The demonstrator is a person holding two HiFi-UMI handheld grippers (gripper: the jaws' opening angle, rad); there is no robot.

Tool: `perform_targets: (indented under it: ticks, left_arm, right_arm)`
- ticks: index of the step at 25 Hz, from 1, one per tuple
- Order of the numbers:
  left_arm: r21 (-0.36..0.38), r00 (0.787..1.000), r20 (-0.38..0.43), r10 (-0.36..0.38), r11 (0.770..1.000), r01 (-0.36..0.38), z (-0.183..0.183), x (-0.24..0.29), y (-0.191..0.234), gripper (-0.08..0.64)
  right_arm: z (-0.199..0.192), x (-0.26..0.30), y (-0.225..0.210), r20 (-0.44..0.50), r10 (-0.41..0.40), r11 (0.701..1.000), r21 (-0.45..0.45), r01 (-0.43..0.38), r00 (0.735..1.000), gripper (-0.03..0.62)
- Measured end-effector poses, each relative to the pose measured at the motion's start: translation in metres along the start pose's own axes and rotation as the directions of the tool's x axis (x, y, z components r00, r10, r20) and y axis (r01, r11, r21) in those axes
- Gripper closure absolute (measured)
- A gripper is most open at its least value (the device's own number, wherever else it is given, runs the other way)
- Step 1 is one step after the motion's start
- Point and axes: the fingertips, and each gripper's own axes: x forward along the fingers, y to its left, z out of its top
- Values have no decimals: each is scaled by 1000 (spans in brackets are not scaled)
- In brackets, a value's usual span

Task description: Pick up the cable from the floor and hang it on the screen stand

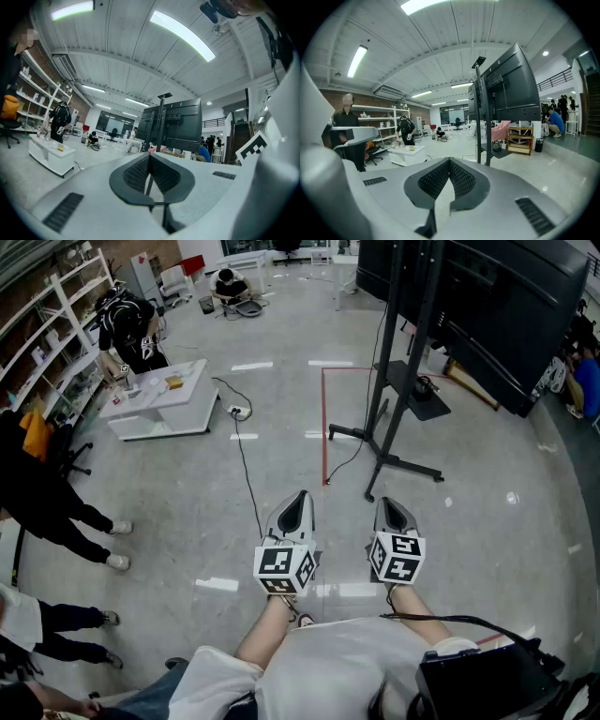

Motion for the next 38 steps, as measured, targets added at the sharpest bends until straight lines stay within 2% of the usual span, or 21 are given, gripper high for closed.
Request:
perform_targets:
  ticks: [7, 13, 19, 24, 32, 38]
  left_arm:
    - [-7, 1000, -9, -5, 1000, 5, 2, -1, 8, 557]
    - [-5, 1000, -5, 2, 1000, -2, 3, -12, 36, 557]
    - [21, 1000, -13, 11, 1000, -11, 1, -26, 74, 557]
    - [-15, 999, -28, 18, 1000, -19, -7, -25, 95, 557]
    - [-19, 999, -41, 31, 999, -32, -13, -1, 131, 557]
    - [-7, 997, -44, 68, 998, -68, -10, 41, 168, 557]
  right_arm:
    - [2, 5, 8, -6, -4, 1000, -3, 4, 1000, 574]
    - [-5, 14, 26, -4, -12, 1000, 21, 12, 1000, 574]
    - [-19, 25, 32, -19, -72, 995, 73, 73, 997, 572]
    - [-29, 34, 33, -55, -98, 990, 94, 103, 994, 572]
    - [-32, 74, 18, -85, -139, 982, 121, 148, 987, 572]
    - [-21, 132, 10, -98, -138, 982, 116, 149, 986, 572]
